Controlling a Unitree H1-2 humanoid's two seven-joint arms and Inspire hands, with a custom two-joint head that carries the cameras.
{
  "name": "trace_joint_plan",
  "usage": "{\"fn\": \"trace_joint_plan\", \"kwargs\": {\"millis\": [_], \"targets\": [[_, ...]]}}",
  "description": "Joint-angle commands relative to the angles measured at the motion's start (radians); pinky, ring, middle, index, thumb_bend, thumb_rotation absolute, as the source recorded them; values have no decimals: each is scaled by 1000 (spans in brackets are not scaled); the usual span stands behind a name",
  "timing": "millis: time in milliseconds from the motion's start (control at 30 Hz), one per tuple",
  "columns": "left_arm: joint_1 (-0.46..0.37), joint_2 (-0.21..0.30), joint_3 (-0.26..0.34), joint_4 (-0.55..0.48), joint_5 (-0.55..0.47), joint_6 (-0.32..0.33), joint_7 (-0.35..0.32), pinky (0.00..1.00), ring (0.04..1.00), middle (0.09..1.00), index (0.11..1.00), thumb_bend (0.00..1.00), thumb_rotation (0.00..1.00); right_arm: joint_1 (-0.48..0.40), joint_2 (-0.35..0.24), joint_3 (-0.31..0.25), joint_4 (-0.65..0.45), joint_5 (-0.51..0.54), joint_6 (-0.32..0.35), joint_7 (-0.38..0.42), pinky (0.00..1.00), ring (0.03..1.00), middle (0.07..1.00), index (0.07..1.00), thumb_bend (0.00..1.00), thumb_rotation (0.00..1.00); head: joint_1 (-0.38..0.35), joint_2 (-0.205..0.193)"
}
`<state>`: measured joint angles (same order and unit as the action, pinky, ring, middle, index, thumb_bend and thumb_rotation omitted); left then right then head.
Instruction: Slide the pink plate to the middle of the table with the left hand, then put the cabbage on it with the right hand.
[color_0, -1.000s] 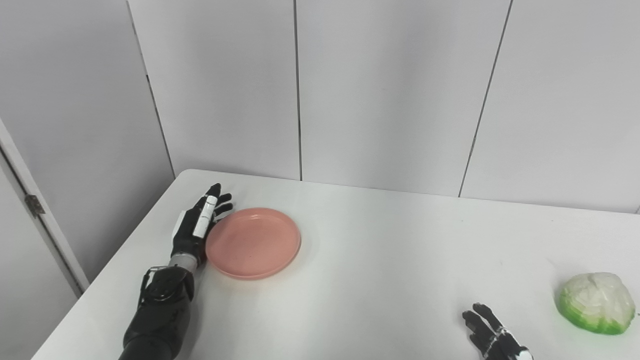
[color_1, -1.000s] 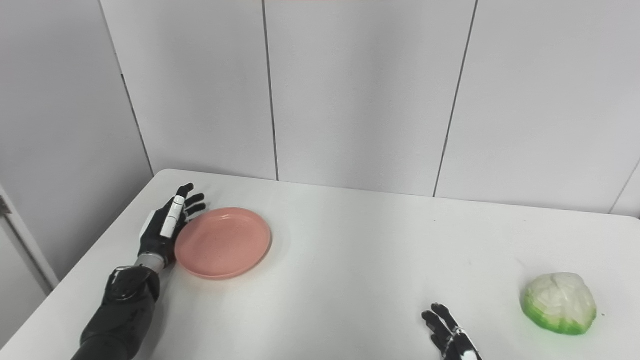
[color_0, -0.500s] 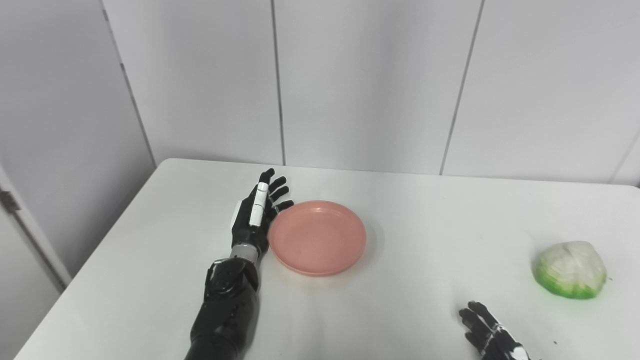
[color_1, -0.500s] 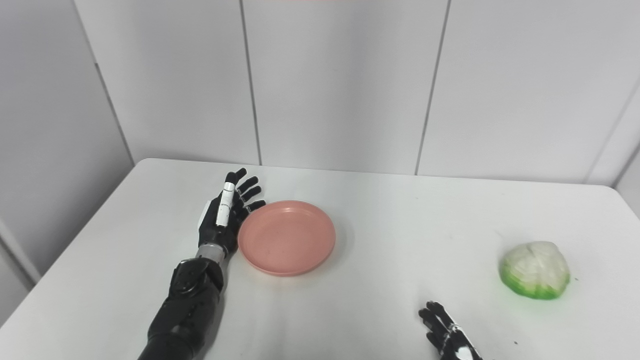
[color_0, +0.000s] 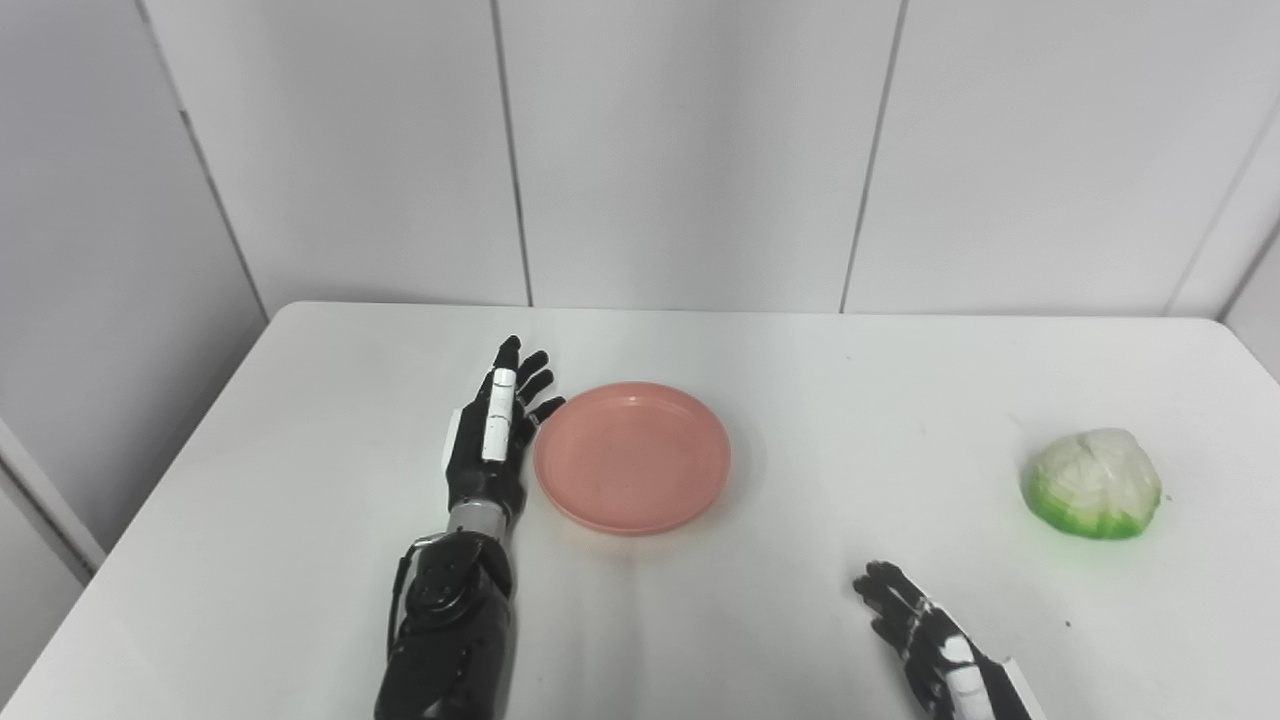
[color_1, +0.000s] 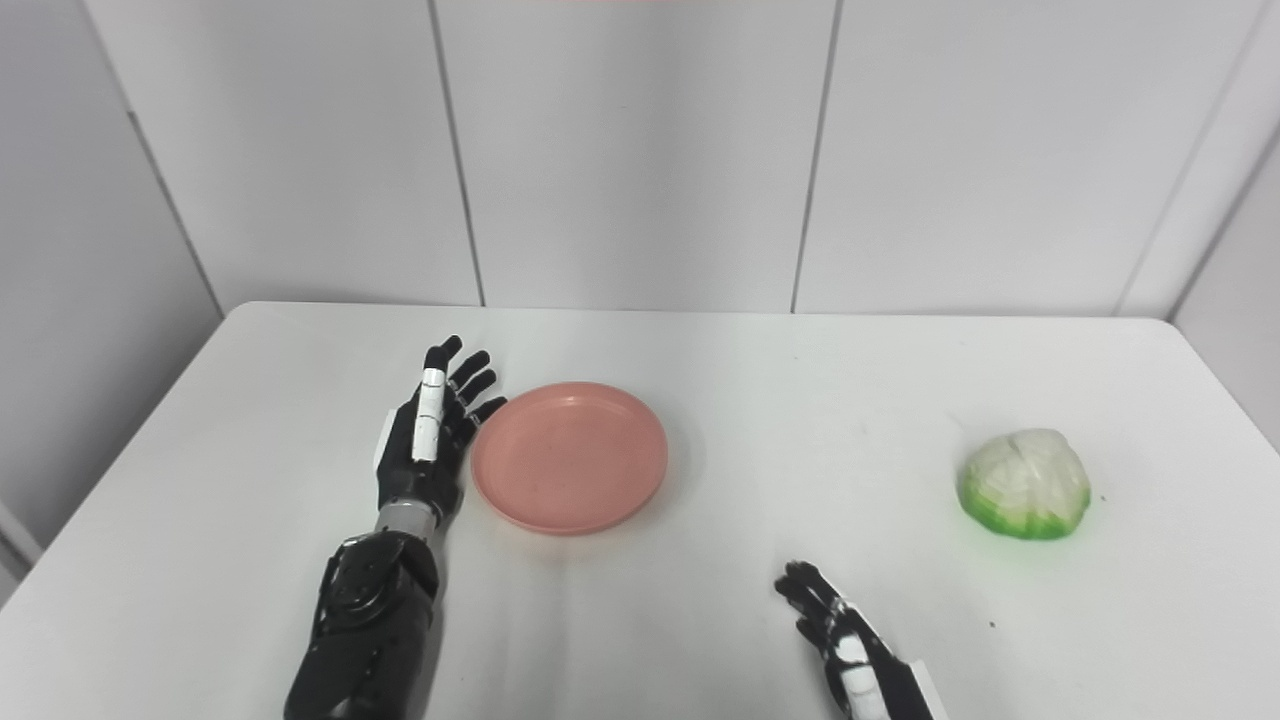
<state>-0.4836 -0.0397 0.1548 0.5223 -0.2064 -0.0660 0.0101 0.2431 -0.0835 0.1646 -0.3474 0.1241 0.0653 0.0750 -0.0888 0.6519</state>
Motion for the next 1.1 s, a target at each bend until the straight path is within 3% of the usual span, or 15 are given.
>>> {"fn": "trace_joint_plan", "kwargs": {"millis": [0,67,400,700,833,933,1067], "targets": [[40,-25,-15,10,11,73,18,752,869,854,905,832,834,-18,55,16,-33,-12,9,-6,939,909,842,849,864,998,-13,2],[48,-36,-23,1,13,81,20,778,876,861,905,850,822,-21,60,25,-34,-23,14,-15,934,904,832,847,878,992,-22,3],[56,-63,-57,-3,45,82,23,724,870,855,902,901,833,-37,70,62,-22,-67,6,-52,924,899,826,847,860,1000,-42,-6],[20,-68,-66,26,47,70,26,752,858,844,899,881,825,-43,74,82,6,-120,-26,-78,892,885,822,850,860,1000,-73,-18],[12,-60,-67,45,50,61,28,742,852,844,898,877,840,-50,67,98,12,-316,-42,-150,745,826,853,875,812,940,-91,-29],[9,-50,-54,66,27,51,10,781,868,849,901,873,821,-57,75,93,2,-418,-36,-201,724,800,860,883,843,872,-117,-43],[5,-29,-41,107,13,26,-21,768,878,867,914,863,816,-80,83,77,-40,-516,-15,-239,713,812,874,913,895,954,-170,-65]]}}
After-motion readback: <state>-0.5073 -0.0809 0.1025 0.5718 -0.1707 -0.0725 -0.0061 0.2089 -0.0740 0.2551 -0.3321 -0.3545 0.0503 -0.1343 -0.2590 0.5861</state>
